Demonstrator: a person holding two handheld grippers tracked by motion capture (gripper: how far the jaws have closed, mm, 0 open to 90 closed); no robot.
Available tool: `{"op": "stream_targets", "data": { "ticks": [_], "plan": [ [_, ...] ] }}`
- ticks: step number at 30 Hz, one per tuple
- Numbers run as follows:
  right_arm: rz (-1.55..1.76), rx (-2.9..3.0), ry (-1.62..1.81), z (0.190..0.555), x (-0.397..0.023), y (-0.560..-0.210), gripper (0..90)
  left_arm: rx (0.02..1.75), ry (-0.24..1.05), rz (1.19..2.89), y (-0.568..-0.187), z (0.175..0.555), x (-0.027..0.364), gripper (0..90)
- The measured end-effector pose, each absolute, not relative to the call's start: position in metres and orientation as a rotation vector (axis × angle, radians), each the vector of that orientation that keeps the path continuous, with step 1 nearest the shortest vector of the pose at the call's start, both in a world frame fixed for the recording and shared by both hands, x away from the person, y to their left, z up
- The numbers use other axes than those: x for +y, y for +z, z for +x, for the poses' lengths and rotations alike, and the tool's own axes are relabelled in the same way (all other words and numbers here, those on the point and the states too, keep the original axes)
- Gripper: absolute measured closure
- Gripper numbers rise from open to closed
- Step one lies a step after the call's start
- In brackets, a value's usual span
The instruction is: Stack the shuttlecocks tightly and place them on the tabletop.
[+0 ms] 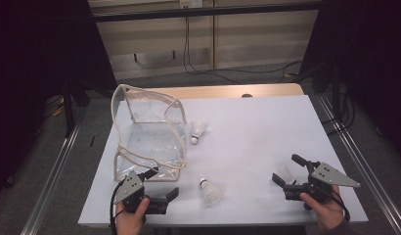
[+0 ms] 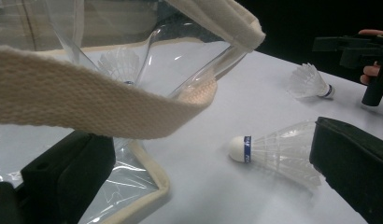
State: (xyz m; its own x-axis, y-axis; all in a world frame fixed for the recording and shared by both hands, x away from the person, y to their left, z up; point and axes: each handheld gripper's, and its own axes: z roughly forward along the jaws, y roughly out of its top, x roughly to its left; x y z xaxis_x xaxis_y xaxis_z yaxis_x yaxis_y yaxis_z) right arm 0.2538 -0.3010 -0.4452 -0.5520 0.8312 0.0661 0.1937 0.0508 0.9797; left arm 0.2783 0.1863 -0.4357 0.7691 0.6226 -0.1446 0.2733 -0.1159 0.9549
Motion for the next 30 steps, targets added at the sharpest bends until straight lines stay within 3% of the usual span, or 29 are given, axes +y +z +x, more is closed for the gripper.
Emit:
{"op": "stream_targets", "data": {
  "ticks": [30],
  "plan": [
    [1.03, 1.789, 1.542, 0.253, -0.301, -0.444, 2.7, 0.621, 0.247, 1.775, -0.441, 0.283, 0.157, 1.0]
  ]
}}
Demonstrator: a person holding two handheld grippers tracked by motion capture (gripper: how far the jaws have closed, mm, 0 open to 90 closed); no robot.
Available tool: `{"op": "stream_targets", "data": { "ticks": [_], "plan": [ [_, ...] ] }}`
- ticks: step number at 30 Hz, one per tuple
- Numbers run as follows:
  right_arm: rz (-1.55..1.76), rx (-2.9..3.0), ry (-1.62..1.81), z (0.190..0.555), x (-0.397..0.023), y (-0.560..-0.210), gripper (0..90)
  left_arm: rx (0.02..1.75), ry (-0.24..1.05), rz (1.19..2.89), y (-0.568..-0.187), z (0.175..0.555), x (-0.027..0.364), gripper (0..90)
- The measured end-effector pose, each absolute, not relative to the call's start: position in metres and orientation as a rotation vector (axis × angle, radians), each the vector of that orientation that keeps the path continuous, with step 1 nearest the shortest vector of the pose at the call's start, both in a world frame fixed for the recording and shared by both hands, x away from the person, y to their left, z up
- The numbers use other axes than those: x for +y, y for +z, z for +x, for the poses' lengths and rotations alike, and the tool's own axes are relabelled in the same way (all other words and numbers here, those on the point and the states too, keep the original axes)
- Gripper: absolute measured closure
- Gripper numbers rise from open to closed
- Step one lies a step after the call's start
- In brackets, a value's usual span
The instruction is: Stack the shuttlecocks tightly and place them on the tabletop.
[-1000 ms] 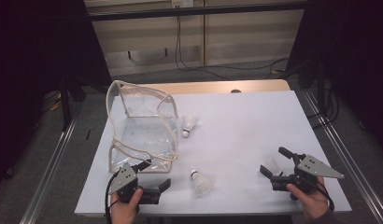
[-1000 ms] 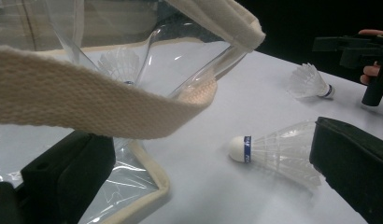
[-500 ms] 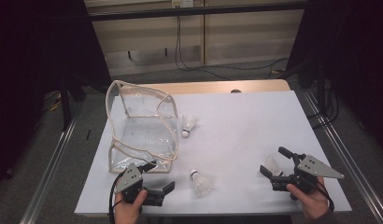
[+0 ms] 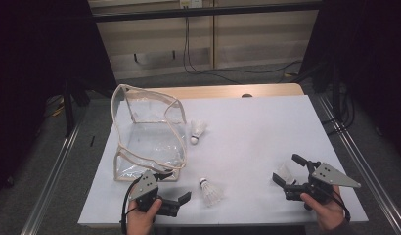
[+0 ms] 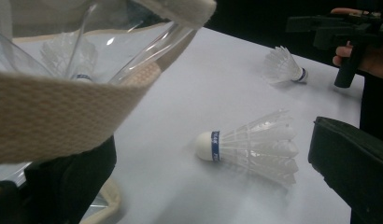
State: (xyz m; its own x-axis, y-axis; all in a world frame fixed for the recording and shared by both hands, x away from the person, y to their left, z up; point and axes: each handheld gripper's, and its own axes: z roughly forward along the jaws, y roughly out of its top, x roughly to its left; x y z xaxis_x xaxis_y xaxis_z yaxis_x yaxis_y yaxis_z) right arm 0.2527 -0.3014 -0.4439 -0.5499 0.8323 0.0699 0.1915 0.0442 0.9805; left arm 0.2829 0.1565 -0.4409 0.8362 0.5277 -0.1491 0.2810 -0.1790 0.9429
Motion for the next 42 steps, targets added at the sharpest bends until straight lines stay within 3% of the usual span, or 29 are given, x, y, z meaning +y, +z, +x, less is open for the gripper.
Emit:
{"op": "stream_targets", "data": {
  "ticks": [42],
  "plan": [
    [1.022, 1.785, 1.537, 0.251, -0.304, -0.443, 2.8, 0.589, 0.14, 1.797, -0.438, 0.283, 0.12, 1.3]
  ]
}}
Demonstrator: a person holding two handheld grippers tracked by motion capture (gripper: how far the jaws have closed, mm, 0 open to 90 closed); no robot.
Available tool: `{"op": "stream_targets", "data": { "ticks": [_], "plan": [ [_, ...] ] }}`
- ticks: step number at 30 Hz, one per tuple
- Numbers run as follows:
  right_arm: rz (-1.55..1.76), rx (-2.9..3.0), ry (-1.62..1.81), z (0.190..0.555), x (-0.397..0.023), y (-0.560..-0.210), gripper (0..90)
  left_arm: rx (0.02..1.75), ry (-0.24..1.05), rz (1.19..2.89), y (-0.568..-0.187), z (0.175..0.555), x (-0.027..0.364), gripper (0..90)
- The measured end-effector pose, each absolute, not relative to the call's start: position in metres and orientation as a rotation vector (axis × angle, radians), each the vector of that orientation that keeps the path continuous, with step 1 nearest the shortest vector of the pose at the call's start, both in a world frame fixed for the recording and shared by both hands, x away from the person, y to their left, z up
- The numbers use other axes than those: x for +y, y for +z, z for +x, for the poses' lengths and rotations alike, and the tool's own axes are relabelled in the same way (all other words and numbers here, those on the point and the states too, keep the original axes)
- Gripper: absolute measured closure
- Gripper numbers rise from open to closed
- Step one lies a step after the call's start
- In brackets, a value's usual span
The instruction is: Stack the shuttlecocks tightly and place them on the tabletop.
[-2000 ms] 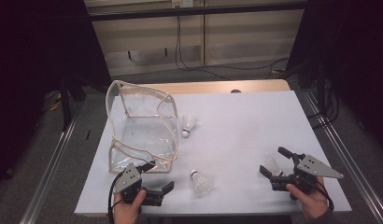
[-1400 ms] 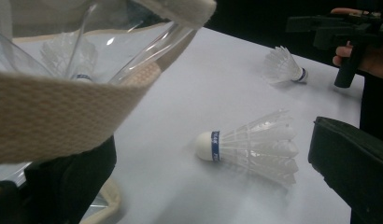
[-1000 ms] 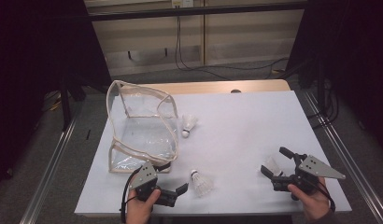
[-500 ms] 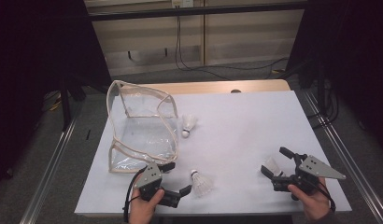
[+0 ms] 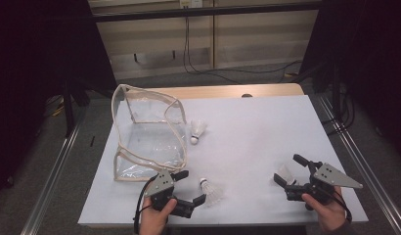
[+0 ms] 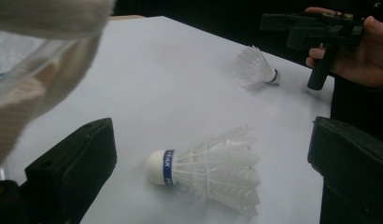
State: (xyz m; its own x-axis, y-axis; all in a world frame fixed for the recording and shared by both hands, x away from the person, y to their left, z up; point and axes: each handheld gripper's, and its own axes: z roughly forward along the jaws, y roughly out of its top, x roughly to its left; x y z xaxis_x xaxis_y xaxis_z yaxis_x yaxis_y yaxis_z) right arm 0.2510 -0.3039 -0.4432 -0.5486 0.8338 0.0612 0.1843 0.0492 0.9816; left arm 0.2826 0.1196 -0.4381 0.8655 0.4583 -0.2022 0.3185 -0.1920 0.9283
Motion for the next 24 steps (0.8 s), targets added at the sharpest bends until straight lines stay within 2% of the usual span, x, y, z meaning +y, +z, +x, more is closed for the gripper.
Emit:
{"op": "stream_targets", "data": {
  "ticks": [5, 12, 24],
  "plan": [
    [1.025, 1.785, 1.537, 0.251, -0.304, -0.443, 2.8, 0.642, 0.126, 1.763, -0.435, 0.282, 0.115, 0.3],
    [1.025, 1.783, 1.541, 0.251, -0.304, -0.443, 2.8, 0.611, 0.108, 1.82, -0.442, 0.285, 0.113, 1.8],
    [1.023, 1.779, 1.539, 0.251, -0.305, -0.443, 2.8, 0.565, 0.088, 1.792, -0.429, 0.279, 0.094, 1.8]
  ]
}}
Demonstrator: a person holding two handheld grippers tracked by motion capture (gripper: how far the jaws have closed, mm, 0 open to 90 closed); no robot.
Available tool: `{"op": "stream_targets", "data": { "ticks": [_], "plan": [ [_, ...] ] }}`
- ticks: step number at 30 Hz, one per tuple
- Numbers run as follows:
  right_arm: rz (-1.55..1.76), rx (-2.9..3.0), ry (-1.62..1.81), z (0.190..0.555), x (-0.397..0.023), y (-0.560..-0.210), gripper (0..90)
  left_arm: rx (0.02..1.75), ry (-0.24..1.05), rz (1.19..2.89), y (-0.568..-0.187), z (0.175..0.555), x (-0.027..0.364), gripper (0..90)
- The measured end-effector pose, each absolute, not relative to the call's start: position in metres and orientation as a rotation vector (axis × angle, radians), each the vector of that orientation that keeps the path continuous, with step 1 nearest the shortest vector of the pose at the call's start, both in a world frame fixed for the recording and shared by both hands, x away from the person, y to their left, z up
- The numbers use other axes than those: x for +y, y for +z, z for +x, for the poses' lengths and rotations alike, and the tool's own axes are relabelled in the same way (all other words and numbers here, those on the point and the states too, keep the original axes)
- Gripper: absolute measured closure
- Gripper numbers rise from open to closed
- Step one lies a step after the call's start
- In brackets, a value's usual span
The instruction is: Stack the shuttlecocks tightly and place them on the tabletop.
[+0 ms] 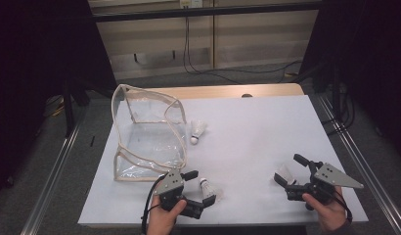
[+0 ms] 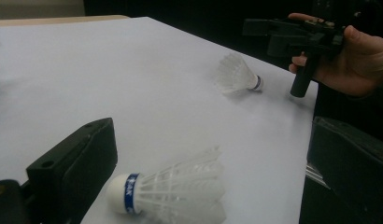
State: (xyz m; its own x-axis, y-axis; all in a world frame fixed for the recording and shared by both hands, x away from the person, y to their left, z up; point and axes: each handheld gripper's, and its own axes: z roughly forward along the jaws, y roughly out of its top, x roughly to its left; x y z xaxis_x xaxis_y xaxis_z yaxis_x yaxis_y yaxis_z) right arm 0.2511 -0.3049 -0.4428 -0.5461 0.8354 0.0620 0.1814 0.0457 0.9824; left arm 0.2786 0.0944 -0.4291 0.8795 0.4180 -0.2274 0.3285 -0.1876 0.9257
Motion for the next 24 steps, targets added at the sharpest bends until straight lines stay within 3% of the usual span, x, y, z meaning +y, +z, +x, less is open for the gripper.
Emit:
{"op": "stream_targets", "data": {
  "ticks": [24],
  "plan": [
    [1.03, 1.781, 1.538, 0.25, -0.306, -0.443, 2.9, 0.551, 0.066, 1.825, -0.39, 0.279, 0.048, 2.0]
  ]
}}
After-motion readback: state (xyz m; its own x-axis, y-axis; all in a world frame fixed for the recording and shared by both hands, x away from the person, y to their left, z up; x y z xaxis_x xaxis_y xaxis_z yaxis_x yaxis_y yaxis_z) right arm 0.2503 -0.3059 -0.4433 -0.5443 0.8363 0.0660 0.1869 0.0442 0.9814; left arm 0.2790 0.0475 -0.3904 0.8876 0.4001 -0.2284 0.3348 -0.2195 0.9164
